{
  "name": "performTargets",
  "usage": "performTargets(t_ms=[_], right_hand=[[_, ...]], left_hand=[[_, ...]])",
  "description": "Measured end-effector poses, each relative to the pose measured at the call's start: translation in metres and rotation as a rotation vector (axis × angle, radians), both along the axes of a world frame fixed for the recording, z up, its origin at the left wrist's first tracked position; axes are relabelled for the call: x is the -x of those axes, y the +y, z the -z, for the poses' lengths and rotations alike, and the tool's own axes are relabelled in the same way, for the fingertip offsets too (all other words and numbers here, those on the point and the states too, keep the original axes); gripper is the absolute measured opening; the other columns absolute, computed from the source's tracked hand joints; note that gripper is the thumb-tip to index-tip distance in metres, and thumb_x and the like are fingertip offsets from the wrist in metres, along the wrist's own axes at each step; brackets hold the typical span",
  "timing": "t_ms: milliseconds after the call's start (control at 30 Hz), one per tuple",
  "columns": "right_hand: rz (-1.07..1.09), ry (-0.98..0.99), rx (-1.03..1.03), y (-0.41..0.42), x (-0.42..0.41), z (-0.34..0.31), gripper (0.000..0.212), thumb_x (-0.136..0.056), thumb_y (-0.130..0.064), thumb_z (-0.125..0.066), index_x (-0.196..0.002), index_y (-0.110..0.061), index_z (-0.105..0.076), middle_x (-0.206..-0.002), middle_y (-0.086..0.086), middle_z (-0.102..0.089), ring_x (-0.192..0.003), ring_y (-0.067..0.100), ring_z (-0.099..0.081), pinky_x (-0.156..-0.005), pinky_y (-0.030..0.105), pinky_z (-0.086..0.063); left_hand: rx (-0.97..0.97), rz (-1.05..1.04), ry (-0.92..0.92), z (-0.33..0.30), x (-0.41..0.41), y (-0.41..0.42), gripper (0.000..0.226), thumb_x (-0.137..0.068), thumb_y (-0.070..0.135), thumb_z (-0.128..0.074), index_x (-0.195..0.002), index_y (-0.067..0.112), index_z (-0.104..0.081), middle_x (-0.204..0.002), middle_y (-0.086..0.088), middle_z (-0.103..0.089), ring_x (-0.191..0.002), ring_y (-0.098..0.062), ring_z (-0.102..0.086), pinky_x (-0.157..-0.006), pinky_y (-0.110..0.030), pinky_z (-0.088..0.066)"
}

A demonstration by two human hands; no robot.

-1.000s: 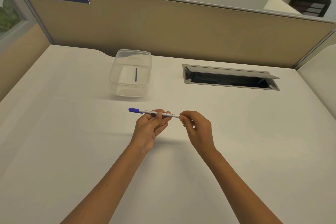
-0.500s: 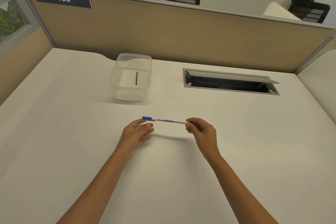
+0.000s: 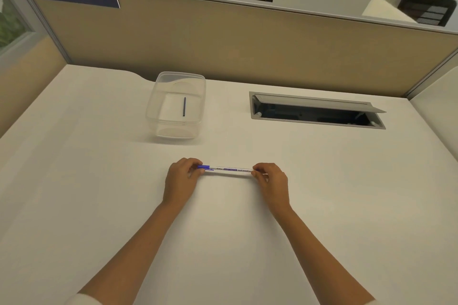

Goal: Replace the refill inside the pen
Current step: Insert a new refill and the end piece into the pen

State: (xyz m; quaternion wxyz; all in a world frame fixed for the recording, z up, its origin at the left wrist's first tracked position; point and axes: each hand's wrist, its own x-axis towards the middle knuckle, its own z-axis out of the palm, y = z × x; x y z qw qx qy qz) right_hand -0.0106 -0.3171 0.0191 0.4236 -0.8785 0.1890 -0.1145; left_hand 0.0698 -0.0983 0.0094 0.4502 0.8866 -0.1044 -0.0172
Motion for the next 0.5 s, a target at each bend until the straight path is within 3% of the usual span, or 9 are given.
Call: performTargets(t_ms=[100,233,500], right_hand=[[0.046,-0.005,0.205,0.0,-0.004,0.011,0.009,-0.086,-0.013,-0.063,-0.089,-0.015,-0.071,-0.098,0.003,-0.067,-0.1,0.026,-0.052,-0.081,0.033,-0.033],[0.091,0.066,0.247,-0.002,-0.004,0.023,0.009,-0.087,-0.021,-0.063,-0.092,-0.021,-0.07,-0.105,-0.002,-0.063,-0.109,0.024,-0.046,-0.081,0.033,-0.025],[0.079,0.017,0.243,-0.005,-0.002,0.027,0.016,-0.088,-0.021,-0.061,-0.102,-0.025,-0.068,-0.108,-0.002,-0.061,-0.11,0.023,-0.047,-0.083,0.032,-0.023]], left_hand=[[-0.193,-0.074,-0.087,0.009,0.0,-0.006,0.01,-0.081,0.021,-0.069,-0.09,0.022,-0.071,-0.107,-0.002,-0.063,-0.104,-0.029,-0.051,-0.08,-0.035,-0.034],[-0.277,-0.112,-0.108,0.018,0.004,-0.008,0.012,-0.081,0.028,-0.069,-0.093,0.027,-0.073,-0.131,-0.002,-0.056,-0.126,-0.026,-0.042,-0.089,-0.041,-0.028],[-0.26,-0.096,-0.122,0.02,0.003,-0.005,0.022,-0.084,0.029,-0.065,-0.106,0.026,-0.069,-0.136,-0.002,-0.053,-0.129,-0.024,-0.041,-0.092,-0.041,-0.026]])
